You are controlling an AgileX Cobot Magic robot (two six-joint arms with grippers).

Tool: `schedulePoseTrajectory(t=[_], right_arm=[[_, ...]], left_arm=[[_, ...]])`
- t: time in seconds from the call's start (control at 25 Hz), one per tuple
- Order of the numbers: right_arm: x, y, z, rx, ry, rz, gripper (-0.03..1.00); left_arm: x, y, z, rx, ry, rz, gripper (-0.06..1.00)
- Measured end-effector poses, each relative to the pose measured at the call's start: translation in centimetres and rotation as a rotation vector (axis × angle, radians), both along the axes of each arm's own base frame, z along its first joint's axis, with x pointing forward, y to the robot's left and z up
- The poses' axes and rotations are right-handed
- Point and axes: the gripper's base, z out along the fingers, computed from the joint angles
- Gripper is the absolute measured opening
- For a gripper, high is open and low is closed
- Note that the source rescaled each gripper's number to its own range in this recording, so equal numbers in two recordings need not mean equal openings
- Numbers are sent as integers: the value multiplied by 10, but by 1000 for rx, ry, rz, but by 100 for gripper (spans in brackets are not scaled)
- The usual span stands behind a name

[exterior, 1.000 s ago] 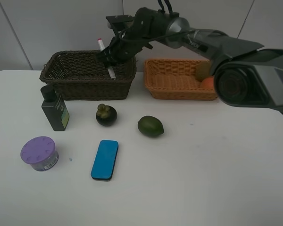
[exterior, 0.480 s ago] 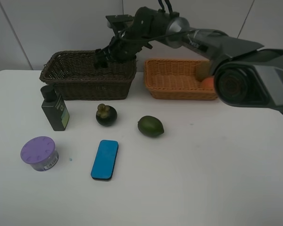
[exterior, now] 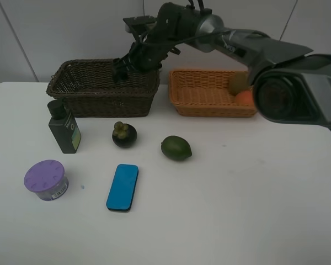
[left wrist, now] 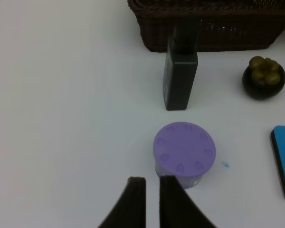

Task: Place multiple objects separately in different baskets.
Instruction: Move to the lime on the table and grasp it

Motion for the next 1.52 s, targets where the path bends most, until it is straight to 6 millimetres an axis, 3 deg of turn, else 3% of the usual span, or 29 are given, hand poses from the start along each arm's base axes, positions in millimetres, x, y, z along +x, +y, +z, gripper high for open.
schedulePoseTrajectory(t=[0.28, 0.44, 0.68, 0.84, 1.16, 1.32, 1.52], right_arm=[[-31, -19, 57, -167, 84, 155, 100], [-40, -25, 85, -165, 63, 166, 100], [-56, -28, 109, -211, 10, 173, 100], [-84, -30, 103, -288, 77, 210, 100], [-140, -64, 76, -399, 282, 227, 100], [-153, -73, 44, -457, 383, 234, 100], [-159, -78, 14, -458, 383, 224, 100]], left_arm=[[0, 0, 0, 0, 0, 0, 0], [0, 0, 0, 0, 0, 0, 0], [0, 0, 0, -5, 0, 3, 0], [0, 0, 0, 0, 0, 0, 0], [0, 0, 0, 0, 0, 0, 0], [0, 0, 0, -5, 0, 3, 0], [0, 0, 0, 0, 0, 0, 0]])
